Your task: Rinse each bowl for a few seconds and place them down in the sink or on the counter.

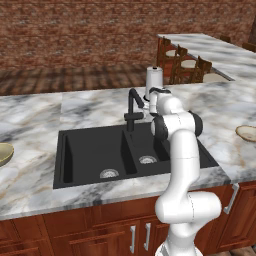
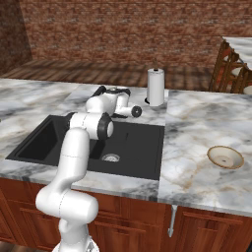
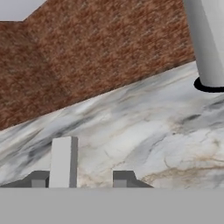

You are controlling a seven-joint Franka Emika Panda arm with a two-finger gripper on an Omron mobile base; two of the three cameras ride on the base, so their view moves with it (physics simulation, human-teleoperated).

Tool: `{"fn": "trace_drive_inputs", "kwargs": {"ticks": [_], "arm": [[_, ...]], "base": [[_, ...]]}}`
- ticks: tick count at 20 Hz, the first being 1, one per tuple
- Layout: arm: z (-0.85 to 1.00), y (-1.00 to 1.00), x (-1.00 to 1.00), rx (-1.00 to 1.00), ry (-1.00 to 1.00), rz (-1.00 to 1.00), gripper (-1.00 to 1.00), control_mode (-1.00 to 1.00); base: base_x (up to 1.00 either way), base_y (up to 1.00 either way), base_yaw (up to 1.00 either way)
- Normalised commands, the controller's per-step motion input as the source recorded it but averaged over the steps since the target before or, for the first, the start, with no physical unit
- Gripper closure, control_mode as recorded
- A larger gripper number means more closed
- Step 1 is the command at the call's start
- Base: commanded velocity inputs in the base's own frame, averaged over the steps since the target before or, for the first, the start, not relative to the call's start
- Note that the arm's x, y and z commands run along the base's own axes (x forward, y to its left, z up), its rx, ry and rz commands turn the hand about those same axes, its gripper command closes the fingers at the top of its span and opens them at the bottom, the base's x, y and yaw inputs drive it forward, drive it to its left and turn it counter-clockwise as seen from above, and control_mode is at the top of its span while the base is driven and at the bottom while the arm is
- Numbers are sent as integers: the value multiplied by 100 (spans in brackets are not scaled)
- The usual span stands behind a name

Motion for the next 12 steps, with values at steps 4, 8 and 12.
{"fn": "trace_drive_inputs", "kwargs": {"ticks": [4,8,12], "arm": [[0,-49,0,10,12,-10,100,-100],[2,-47,-2,11,9,-9,100,-100],[5,-52,-9,12,8,-9,100,-100]], "base": [[0,0,0],[0,0,0],[0,0,0]]}}
